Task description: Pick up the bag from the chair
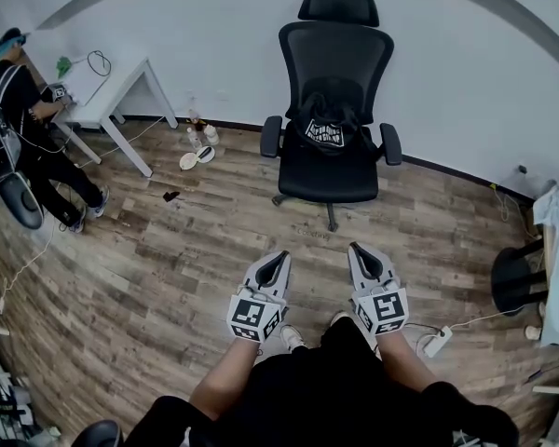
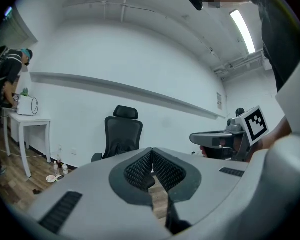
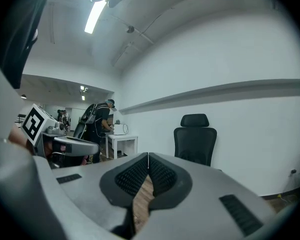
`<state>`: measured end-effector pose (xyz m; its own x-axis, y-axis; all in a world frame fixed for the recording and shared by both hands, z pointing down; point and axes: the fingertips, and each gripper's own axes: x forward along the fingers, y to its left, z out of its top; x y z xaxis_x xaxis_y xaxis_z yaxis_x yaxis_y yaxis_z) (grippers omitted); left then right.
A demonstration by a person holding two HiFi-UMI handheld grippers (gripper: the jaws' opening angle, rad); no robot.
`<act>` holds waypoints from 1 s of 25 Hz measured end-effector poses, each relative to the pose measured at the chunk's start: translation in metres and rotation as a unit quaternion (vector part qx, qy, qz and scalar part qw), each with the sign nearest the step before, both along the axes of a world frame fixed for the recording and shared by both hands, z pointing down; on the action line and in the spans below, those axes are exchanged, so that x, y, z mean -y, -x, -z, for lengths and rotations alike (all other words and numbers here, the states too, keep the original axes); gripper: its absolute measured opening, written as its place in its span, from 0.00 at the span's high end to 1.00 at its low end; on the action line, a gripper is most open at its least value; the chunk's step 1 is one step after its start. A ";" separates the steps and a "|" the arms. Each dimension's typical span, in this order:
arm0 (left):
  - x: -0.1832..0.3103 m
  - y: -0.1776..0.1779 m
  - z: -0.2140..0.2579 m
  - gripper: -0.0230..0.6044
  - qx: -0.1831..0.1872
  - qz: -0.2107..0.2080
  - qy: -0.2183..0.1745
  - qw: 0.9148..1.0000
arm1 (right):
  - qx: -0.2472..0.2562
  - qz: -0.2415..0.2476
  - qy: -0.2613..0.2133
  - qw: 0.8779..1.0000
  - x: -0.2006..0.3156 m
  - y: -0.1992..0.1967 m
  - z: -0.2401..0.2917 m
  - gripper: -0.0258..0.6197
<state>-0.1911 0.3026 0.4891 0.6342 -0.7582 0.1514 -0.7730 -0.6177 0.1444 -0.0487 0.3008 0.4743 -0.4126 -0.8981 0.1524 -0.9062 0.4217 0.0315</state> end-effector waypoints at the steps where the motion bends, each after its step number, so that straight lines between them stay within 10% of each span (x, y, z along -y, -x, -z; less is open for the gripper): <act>1: 0.001 0.002 -0.001 0.93 -0.003 0.003 0.002 1.000 | -0.002 0.000 -0.002 1.000 0.000 0.000 0.000 0.93; 25: 0.158 -0.061 0.010 0.93 0.018 0.004 -0.007 1.000 | 0.002 0.040 -0.029 0.999 0.180 -0.052 0.010 0.93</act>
<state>-0.1305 0.1445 0.4795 0.6229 -0.7650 0.1633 -0.7821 -0.6139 0.1071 0.0036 0.1212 0.4641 -0.4845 -0.8690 0.1002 -0.8694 0.4910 0.0543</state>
